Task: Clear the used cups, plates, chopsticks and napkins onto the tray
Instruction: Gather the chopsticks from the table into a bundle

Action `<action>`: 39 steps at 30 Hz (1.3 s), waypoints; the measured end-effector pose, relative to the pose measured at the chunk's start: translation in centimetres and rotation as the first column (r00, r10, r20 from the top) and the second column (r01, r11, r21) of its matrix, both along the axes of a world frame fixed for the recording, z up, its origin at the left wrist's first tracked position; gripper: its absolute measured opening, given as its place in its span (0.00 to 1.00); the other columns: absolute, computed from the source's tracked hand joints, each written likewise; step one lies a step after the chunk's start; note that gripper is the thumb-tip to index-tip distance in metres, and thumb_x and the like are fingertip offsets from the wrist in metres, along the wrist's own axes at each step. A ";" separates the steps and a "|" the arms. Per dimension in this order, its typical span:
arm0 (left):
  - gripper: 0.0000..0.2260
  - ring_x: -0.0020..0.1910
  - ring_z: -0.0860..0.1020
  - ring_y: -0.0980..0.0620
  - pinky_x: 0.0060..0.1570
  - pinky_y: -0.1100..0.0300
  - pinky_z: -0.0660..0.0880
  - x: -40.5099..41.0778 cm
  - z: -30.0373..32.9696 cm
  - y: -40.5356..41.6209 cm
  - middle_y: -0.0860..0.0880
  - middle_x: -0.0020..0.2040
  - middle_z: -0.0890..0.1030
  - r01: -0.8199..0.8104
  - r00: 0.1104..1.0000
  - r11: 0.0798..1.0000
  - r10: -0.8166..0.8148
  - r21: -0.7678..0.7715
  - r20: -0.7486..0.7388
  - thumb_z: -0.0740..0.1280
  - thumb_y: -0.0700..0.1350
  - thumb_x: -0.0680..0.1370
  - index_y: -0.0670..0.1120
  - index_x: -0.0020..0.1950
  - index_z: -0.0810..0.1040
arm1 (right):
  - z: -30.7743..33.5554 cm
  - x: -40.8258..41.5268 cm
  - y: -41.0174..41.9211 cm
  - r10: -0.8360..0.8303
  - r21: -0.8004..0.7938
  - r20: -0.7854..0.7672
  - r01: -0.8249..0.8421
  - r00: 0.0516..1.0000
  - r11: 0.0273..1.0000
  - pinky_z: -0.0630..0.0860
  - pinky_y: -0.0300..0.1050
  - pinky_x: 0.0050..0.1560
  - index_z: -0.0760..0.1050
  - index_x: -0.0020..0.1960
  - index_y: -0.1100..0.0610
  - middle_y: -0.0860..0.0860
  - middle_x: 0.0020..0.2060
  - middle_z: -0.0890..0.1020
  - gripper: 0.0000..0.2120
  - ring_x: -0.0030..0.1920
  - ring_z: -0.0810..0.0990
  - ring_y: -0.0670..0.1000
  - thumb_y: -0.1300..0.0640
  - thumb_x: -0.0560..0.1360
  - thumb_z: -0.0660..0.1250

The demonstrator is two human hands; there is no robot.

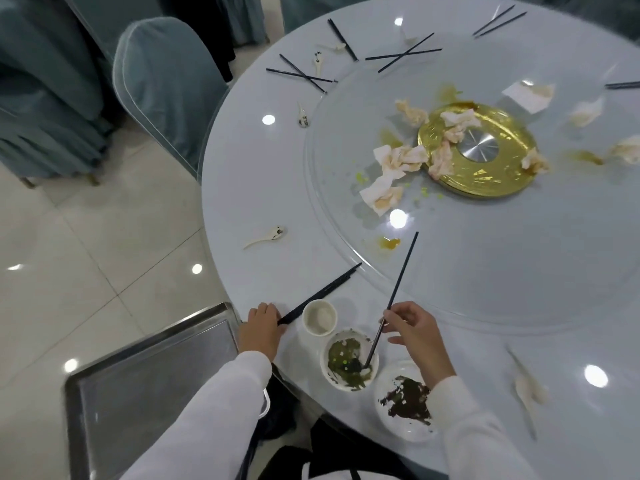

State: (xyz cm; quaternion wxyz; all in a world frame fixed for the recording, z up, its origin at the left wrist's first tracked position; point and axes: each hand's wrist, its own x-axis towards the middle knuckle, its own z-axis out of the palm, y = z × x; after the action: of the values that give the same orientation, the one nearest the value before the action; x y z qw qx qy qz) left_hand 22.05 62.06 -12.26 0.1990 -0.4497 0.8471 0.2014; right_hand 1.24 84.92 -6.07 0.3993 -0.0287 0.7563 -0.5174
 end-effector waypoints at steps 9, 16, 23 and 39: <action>0.04 0.55 0.80 0.39 0.49 0.53 0.72 -1.5 0.4 -1.4 0.40 0.56 0.80 0.039 0.993 0.988 -0.055 0.149 0.107 0.65 0.43 0.82 0.43 0.49 0.73 | -0.7 -0.7 0.7 -0.033 0.009 0.001 0.033 0.999 0.999 0.81 0.40 0.39 0.81 0.53 0.55 0.51 0.43 0.89 0.03 0.43 0.88 0.51 0.56 0.80 0.73; 0.07 0.57 0.80 0.40 0.54 0.51 0.77 -1.6 1.2 0.4 0.41 0.57 0.80 0.064 0.990 0.998 -0.067 0.029 0.123 0.62 0.40 0.84 0.41 0.58 0.78 | -0.4 -0.7 1.2 -0.059 -0.012 -0.008 0.059 0.998 0.998 0.82 0.42 0.40 0.81 0.53 0.55 0.50 0.43 0.89 0.03 0.43 0.88 0.51 0.56 0.80 0.73; 0.06 0.54 0.81 0.39 0.54 0.51 0.78 -0.6 1.9 0.8 0.40 0.53 0.81 -0.115 0.993 0.985 0.109 0.125 0.051 0.65 0.41 0.82 0.38 0.53 0.78 | 0.0 0.3 2.1 -0.070 -0.039 0.004 0.070 0.998 0.997 0.83 0.46 0.44 0.81 0.54 0.56 0.51 0.44 0.89 0.04 0.45 0.88 0.52 0.56 0.80 0.73; 0.06 0.36 0.87 0.48 0.35 0.62 0.83 1.6 2.7 2.3 0.42 0.41 0.86 -0.465 0.779 0.626 0.625 0.626 -0.047 0.76 0.37 0.78 0.34 0.48 0.85 | 1.7 4.0 2.8 -0.054 -0.068 0.037 0.056 0.998 0.996 0.83 0.40 0.42 0.82 0.55 0.55 0.51 0.46 0.89 0.08 0.47 0.89 0.52 0.52 0.80 0.73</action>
State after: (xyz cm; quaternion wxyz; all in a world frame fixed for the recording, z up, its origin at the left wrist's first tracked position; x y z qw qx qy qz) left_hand 23.62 64.36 -9.59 0.1425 -0.5726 0.5828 0.5587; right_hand 5.27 87.71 -4.40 0.3968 -0.0125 0.7314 -0.5545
